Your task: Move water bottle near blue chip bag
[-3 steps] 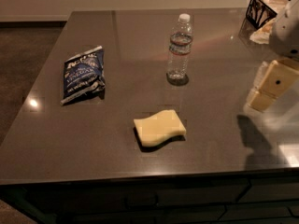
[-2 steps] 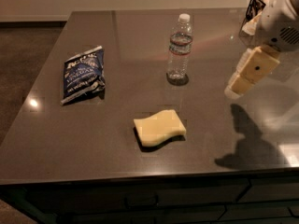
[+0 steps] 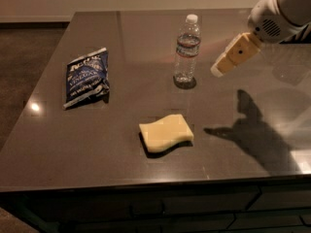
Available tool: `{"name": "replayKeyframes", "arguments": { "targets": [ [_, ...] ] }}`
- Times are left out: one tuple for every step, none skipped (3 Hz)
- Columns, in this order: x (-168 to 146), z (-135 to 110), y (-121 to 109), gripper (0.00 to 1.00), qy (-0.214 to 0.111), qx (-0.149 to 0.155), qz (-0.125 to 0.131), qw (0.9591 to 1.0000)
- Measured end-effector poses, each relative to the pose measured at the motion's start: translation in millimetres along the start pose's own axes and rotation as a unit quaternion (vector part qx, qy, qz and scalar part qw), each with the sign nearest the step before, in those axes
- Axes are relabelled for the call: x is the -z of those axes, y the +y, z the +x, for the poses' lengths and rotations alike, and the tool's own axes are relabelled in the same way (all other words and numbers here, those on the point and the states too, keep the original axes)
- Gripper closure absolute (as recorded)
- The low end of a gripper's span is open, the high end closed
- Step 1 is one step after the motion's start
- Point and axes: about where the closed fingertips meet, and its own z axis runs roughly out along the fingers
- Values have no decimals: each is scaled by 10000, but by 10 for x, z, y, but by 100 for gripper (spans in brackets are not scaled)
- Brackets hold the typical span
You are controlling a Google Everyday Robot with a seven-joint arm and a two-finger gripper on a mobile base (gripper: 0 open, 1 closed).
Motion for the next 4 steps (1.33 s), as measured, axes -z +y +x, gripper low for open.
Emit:
{"name": "replayKeyframes", "arguments": {
  "targets": [
    [-250, -124, -193, 0, -309, -432, 73, 9986],
    [-495, -268, -298, 0, -657, -779, -111, 9947],
    [-685, -428, -347, 0, -884, -897, -209, 9918],
    [-884, -606, -343, 0, -1082, -867, -300, 9899]
  ]
}}
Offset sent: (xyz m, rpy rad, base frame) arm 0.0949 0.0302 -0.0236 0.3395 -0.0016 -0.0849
